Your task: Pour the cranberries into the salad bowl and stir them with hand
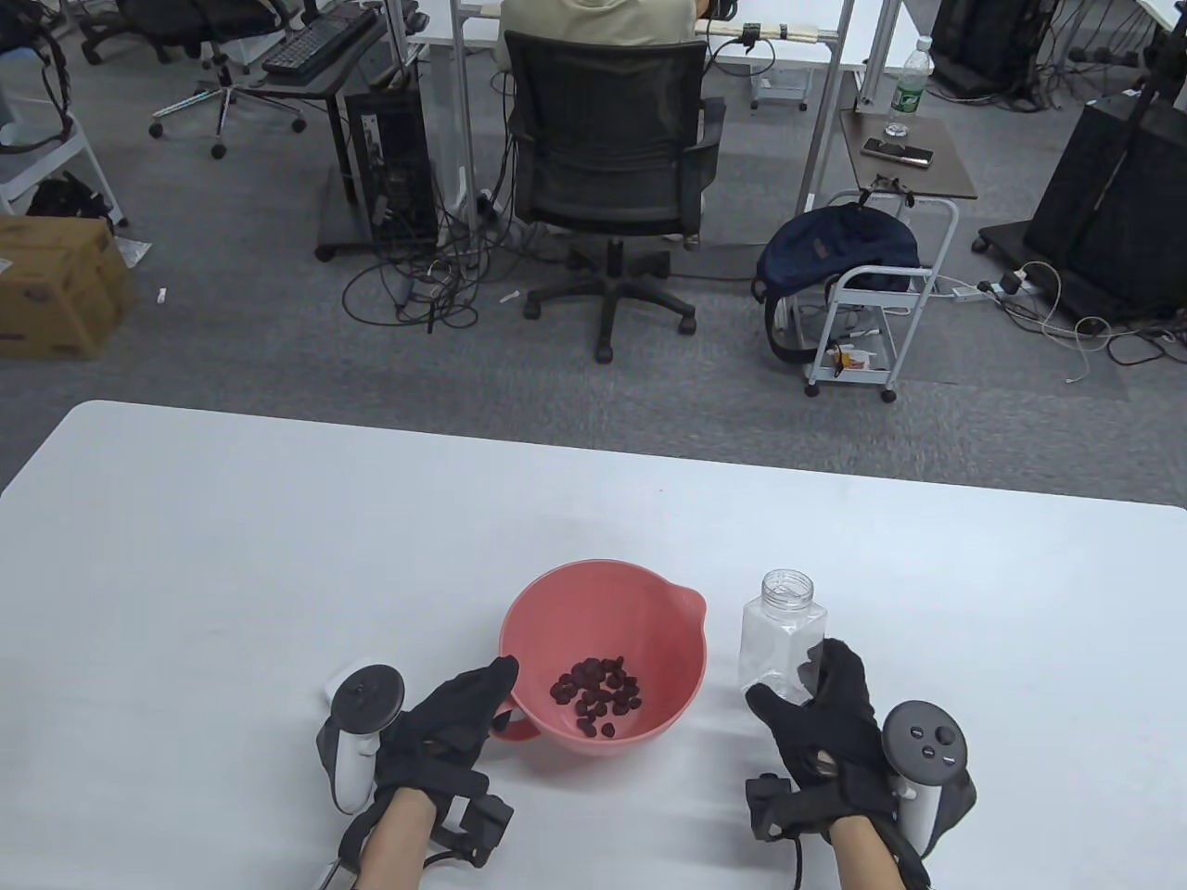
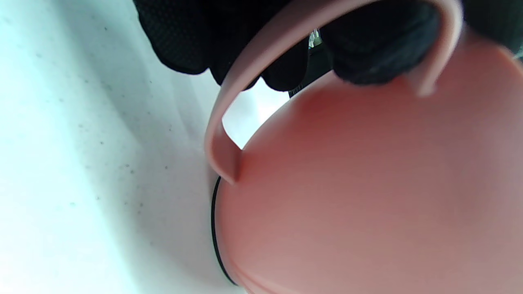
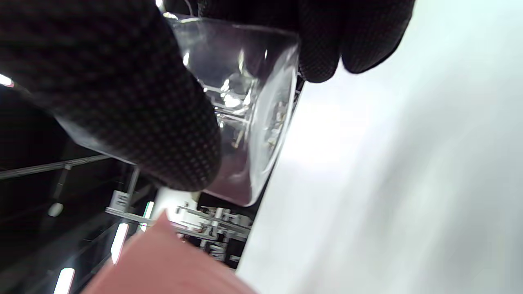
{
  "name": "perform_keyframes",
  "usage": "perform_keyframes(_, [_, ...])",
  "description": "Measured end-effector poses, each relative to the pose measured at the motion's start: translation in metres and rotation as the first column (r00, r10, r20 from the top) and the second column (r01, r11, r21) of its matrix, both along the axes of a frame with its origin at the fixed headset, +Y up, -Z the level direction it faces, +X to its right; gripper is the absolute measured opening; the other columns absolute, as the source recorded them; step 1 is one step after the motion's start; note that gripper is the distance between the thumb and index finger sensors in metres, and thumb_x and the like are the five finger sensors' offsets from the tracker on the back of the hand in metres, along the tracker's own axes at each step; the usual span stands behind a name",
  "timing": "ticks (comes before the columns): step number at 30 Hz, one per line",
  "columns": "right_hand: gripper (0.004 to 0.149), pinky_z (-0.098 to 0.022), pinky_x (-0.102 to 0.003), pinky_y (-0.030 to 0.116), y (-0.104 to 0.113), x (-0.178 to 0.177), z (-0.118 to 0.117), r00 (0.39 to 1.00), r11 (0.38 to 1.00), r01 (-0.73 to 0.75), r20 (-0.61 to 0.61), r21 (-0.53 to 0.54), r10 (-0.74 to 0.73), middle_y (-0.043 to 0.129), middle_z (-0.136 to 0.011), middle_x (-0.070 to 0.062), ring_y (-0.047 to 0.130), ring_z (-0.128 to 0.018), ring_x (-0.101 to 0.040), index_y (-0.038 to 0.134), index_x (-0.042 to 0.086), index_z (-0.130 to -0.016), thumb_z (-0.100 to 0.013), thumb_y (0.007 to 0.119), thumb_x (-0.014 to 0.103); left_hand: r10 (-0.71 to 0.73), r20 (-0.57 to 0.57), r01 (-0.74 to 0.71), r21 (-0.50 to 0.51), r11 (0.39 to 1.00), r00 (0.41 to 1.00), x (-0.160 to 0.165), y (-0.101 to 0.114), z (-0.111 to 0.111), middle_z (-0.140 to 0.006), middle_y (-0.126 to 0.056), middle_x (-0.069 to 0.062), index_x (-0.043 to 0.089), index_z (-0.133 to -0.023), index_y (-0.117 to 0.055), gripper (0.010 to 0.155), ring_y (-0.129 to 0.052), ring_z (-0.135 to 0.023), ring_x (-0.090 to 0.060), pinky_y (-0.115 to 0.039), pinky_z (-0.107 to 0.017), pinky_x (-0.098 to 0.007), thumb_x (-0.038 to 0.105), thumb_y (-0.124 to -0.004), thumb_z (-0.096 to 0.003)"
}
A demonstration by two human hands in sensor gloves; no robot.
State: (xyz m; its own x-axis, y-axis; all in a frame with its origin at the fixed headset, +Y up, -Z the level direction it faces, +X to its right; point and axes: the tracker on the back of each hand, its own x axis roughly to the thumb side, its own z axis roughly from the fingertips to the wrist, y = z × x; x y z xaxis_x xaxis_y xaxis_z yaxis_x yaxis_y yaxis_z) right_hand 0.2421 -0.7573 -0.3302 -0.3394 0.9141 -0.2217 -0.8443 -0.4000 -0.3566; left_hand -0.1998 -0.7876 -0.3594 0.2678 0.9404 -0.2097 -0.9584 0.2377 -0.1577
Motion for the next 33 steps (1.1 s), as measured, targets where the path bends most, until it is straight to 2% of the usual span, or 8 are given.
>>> perform_keyframes(6, [0.095, -0.073, -0.055, 0.061, -0.01, 0.001, -0.004, 0.981, 0.976, -0.194, -0.002, -0.096, 0.195, 0.079, -0.099, -0.006, 0.069, -0.101, -0.036, 0.054, 0.026, -0.101, -0.029, 0.112, 0.046, 0.001, 0.001, -0.001, 0.0, 1.0, 1.0, 0.0, 0.0, 0.0, -0.111, -0.077, 0.003, 0.033, -0.055, -0.093, 0.061, -0.079, -0.1, -0.031, -0.071, -0.074, -0.045, 0.089, -0.073, -0.0441])
perform_keyframes(11, [0.095, -0.076, -0.054, 0.052, -0.023, 0.001, -0.009, 0.975, 0.957, -0.221, -0.012, -0.189, 0.222, 0.08, -0.102, -0.003, 0.06, -0.105, -0.034, 0.053, 0.029, -0.102, -0.029, 0.111, 0.046, 0.0, 0.002, 0.0, 0.0, 1.0, 1.0, 0.0, -0.001, 0.0, -0.111, -0.077, 0.003, 0.033, -0.055, -0.093, 0.061, -0.079, -0.1, -0.031, -0.071, -0.074, -0.045, 0.089, -0.073, -0.0441])
perform_keyframes(18, [0.095, -0.076, -0.055, 0.051, -0.033, 0.003, -0.013, 0.957, 0.908, -0.285, -0.032, -0.306, 0.29, 0.08, -0.103, 0.0, 0.058, -0.107, -0.032, 0.052, 0.031, -0.101, -0.028, 0.11, 0.047, 0.005, 0.005, -0.005, -0.006, 1.0, 1.0, 0.0, 0.0, 0.0, -0.111, -0.078, 0.003, 0.033, -0.055, -0.094, 0.061, -0.079, -0.1, -0.031, -0.071, -0.074, -0.046, 0.089, -0.073, -0.0442])
perform_keyframes(24, [0.096, -0.08, -0.05, 0.042, -0.04, 0.005, -0.017, 0.941, 0.865, -0.328, -0.05, -0.38, 0.334, 0.076, -0.106, 0.004, 0.051, -0.11, -0.025, 0.048, 0.034, -0.101, -0.029, 0.109, 0.048, 0.008, 0.03, -0.007, -0.027, 1.0, 1.0, -0.001, 0.0, 0.0, -0.111, -0.078, 0.002, 0.033, -0.056, -0.093, 0.061, -0.08, -0.1, -0.032, -0.071, -0.074, -0.046, 0.089, -0.073, -0.0448])
perform_keyframes(27, [0.096, -0.08, -0.05, 0.041, -0.04, 0.004, -0.017, 0.942, 0.866, -0.327, -0.053, -0.378, 0.332, 0.073, -0.108, 0.004, 0.049, -0.11, -0.025, 0.046, 0.034, -0.102, -0.03, 0.108, 0.049, 0.013, 0.039, -0.012, -0.035, 0.999, 0.999, -0.001, 0.0, 0.0, -0.11, -0.079, 0.003, 0.033, -0.057, -0.093, 0.061, -0.08, -0.099, -0.031, -0.071, -0.073, -0.046, 0.089, -0.072, -0.045])
perform_keyframes(30, [0.101, -0.079, -0.053, 0.042, -0.037, 0.006, -0.014, 0.951, 0.883, -0.302, -0.053, -0.359, 0.304, 0.057, -0.115, -0.003, 0.046, -0.11, -0.033, 0.042, 0.03, -0.104, -0.031, 0.108, 0.049, 0.007, 0.038, -0.005, -0.035, 0.999, 0.999, -0.001, 0.001, 0.0, -0.109, -0.08, 0.003, 0.033, -0.057, -0.093, 0.061, -0.081, -0.098, -0.031, -0.071, -0.073, -0.045, 0.089, -0.072, -0.045])
perform_keyframes(33, [0.105, -0.078, -0.055, 0.046, -0.021, 0.01, -0.008, 0.963, 0.914, -0.268, -0.057, -0.305, 0.264, 0.052, -0.116, -0.005, 0.046, -0.109, -0.038, 0.038, 0.027, -0.105, -0.031, 0.107, 0.05, 0.004, 0.041, -0.003, -0.042, 0.999, 0.999, -0.002, 0.001, 0.0, -0.109, -0.08, 0.003, 0.034, -0.057, -0.093, 0.061, -0.082, -0.098, -0.031, -0.072, -0.073, -0.045, 0.089, -0.072, -0.045])
